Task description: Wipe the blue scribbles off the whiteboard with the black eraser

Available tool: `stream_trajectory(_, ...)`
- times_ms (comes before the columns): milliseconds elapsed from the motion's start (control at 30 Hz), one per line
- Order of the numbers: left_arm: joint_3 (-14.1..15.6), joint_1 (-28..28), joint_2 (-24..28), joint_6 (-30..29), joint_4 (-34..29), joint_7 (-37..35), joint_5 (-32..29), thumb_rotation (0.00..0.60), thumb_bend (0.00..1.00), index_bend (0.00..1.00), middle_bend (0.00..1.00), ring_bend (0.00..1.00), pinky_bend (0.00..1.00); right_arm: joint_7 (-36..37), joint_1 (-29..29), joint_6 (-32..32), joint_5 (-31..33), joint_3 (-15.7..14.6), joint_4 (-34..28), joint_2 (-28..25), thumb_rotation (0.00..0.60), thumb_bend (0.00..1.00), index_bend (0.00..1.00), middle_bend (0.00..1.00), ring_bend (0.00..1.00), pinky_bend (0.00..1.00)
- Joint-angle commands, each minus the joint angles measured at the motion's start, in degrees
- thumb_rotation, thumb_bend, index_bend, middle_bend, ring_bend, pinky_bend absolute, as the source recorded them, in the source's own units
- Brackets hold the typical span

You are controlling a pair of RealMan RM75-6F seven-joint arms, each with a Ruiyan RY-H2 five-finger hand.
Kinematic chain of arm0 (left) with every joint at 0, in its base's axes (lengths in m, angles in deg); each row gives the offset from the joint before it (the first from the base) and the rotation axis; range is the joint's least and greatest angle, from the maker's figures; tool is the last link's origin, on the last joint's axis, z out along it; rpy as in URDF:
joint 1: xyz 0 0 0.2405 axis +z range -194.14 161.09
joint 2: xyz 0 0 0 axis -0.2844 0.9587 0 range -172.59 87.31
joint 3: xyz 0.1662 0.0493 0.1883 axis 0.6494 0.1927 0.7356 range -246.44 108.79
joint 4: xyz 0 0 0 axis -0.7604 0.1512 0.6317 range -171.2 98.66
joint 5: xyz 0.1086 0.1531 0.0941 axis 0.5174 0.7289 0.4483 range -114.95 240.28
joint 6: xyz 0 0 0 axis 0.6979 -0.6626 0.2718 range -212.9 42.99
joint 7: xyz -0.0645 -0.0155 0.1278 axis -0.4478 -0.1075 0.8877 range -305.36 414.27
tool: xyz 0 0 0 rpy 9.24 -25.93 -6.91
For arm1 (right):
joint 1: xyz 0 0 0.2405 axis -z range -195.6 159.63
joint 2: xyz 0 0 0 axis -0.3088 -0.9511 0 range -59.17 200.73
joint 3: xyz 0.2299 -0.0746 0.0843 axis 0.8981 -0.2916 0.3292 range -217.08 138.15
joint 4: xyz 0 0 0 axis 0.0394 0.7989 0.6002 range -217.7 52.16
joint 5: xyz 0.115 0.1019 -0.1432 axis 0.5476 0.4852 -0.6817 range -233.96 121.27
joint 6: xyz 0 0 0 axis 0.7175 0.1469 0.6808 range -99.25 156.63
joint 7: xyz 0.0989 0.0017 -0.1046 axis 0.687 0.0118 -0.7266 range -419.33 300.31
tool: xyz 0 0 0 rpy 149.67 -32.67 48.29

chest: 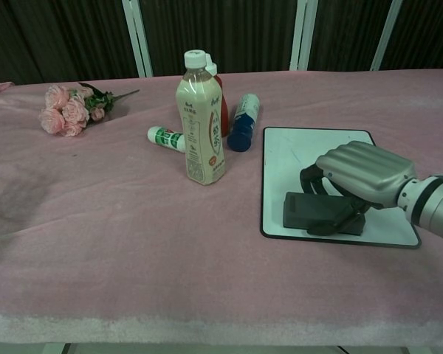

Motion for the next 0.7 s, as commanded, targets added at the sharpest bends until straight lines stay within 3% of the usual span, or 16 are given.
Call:
stream_trajectory(33, 0.0, 0.0, 0.0, 0.0, 0.0, 0.0, 0.0, 0.600, 0.36, 0.00, 0.00, 0.00, 0.09, 0.1, 0.3, 0.4, -0.5, -0.3, -0.4, -0.3, 0.600, 0.43, 0.99, 0.79, 0.77, 0.89)
stream_trajectory(167, 0.0, 0.0, 0.0, 0.1, -0.1, 0.2, -0.1, 0.600, 0.36, 0.00, 0.01, 0.00, 0.09, -0.1, 0.3, 0.9, -1.0, 0.3, -0.5, -0.4, 0.600, 0.43, 0.99, 0.79, 0.77, 0.89)
stream_trajectory(300, -0.1, 0.1, 0.0, -0.1, -0.1, 0.1, -0.2, 0.600, 0.36, 0.00, 0.01, 0.00, 0.09, -0.6, -0.4, -1.7, 2.3, 3.0, 5.4, 1.4, 0.600, 0.43, 0.99, 0.79, 0.77, 0.89)
stream_trajectory(700, -0.3, -0.3, -0.2, 0.8, -0.2, 0.9, -1.1, 0.600, 0.36, 0.00, 0.01, 0.00, 0.09, 3.4, -1.8, -4.3, 5.9, 7.4, 18.2, 5.3, 0.600, 0.43, 0.99, 0.79, 0.77, 0.89)
